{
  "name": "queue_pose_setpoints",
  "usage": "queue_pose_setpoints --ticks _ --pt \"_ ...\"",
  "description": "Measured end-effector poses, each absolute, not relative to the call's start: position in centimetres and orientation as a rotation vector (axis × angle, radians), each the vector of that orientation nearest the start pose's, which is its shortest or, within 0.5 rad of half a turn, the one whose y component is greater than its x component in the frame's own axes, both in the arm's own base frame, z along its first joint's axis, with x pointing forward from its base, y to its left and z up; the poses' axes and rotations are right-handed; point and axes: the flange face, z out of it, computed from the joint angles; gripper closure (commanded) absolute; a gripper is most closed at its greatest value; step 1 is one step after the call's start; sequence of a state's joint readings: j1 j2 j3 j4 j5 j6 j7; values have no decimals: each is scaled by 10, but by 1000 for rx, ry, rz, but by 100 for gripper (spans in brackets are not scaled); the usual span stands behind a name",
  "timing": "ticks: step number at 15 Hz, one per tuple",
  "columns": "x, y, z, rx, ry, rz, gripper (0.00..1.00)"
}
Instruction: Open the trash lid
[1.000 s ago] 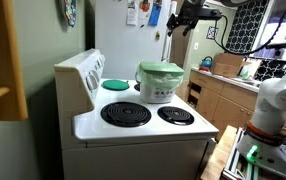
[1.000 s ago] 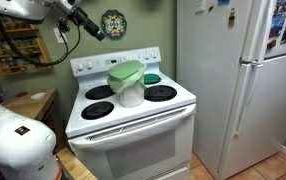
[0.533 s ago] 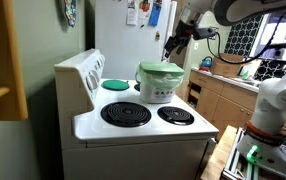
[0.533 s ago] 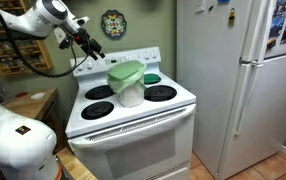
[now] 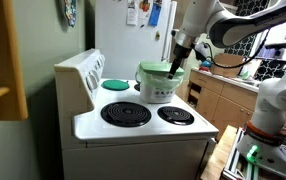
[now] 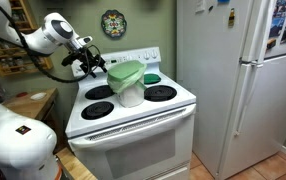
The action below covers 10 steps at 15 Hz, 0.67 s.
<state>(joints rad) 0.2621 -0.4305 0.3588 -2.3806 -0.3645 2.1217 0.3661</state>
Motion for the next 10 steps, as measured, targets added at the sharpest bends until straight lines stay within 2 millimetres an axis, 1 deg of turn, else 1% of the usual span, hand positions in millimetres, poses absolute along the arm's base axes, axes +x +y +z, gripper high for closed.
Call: queue_pose_setpoints --ticks 1,7,10 --pt "362 250 487 -3382 -787 -574 0" --pt "364 250 489 -3381 -793 -578 0" --pt "364 249 487 -3398 -844 -591 0"
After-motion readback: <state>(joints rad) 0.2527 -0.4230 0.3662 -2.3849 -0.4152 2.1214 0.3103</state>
